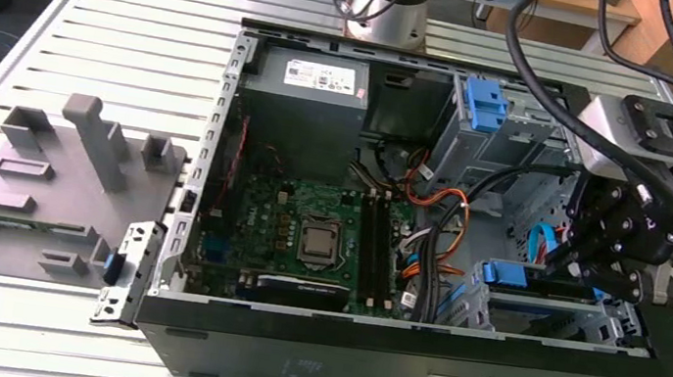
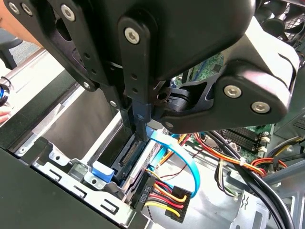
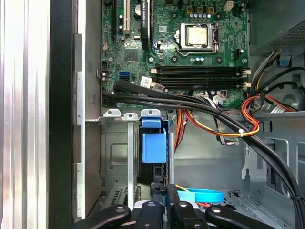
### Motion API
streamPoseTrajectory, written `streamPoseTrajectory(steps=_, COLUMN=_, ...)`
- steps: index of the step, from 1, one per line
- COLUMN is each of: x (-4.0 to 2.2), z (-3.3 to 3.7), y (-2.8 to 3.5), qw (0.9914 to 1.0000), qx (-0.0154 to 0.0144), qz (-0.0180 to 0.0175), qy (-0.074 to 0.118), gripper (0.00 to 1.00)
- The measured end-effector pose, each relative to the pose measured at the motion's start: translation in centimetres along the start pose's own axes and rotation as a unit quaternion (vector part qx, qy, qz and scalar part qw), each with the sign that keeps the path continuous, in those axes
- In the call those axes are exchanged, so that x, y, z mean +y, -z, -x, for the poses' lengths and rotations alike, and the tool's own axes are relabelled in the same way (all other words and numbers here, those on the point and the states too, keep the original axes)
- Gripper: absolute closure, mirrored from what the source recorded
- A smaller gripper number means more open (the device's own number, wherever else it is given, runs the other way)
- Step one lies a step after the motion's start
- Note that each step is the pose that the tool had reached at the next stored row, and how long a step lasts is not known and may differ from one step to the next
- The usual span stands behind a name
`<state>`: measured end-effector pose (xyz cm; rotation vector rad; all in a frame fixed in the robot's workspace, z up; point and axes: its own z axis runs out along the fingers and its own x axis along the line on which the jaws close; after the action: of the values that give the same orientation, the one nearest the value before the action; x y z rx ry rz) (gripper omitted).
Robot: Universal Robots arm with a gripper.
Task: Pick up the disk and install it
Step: 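Insert the first disk wire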
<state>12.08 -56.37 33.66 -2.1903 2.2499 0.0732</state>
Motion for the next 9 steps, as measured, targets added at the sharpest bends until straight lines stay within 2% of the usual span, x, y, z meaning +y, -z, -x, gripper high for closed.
streamPoseTrajectory(steps=9, x=-0.01, z=-0.04, y=-0.26, qw=1.00000, qx=0.0000, qz=0.0000, qy=0.000, gripper=0.84)
